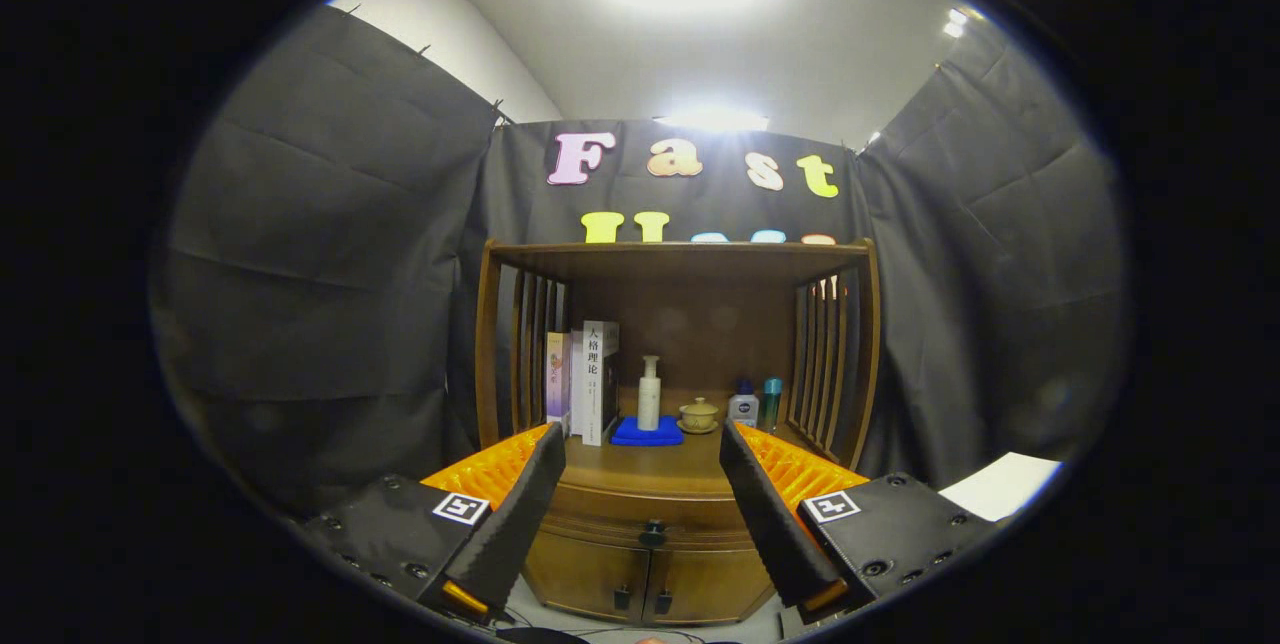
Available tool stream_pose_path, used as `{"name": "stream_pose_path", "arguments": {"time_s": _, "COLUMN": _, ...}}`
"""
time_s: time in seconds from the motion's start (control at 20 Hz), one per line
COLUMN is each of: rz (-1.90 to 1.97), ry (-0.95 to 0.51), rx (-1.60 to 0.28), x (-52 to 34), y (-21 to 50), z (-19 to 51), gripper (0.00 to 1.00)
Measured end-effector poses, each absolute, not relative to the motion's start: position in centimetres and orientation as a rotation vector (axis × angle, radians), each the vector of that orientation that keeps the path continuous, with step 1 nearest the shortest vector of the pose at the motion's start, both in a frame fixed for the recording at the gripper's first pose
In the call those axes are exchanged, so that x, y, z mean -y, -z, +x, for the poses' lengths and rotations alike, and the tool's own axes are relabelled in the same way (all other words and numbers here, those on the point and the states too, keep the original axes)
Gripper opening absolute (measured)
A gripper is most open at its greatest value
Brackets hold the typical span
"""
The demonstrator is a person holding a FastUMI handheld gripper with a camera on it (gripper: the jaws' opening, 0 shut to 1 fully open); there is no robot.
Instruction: Pull open the drawer, take out the items inside it, and place them on the countertop above the cabinet.
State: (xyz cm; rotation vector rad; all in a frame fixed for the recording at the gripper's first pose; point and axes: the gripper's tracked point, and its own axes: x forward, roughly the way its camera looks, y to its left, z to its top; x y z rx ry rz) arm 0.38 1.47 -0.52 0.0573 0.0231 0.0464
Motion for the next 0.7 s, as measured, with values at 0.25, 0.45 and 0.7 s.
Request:
{"name": "stream_pose_path", "arguments": {"time_s": 0.25, "rz": 0.055, "ry": -0.034, "rx": -0.024, "x": -0.9, "y": 0.8, "z": 0.4, "gripper": 0.98}}
{"name": "stream_pose_path", "arguments": {"time_s": 0.45, "rz": 0.055, "ry": -0.030, "rx": -0.015, "x": -0.7, "y": 0.9, "z": 0.9, "gripper": 0.98}}
{"name": "stream_pose_path", "arguments": {"time_s": 0.7, "rz": 0.079, "ry": -0.041, "rx": -0.053, "x": -1.3, "y": 2.9, "z": 3.3, "gripper": 0.98}}
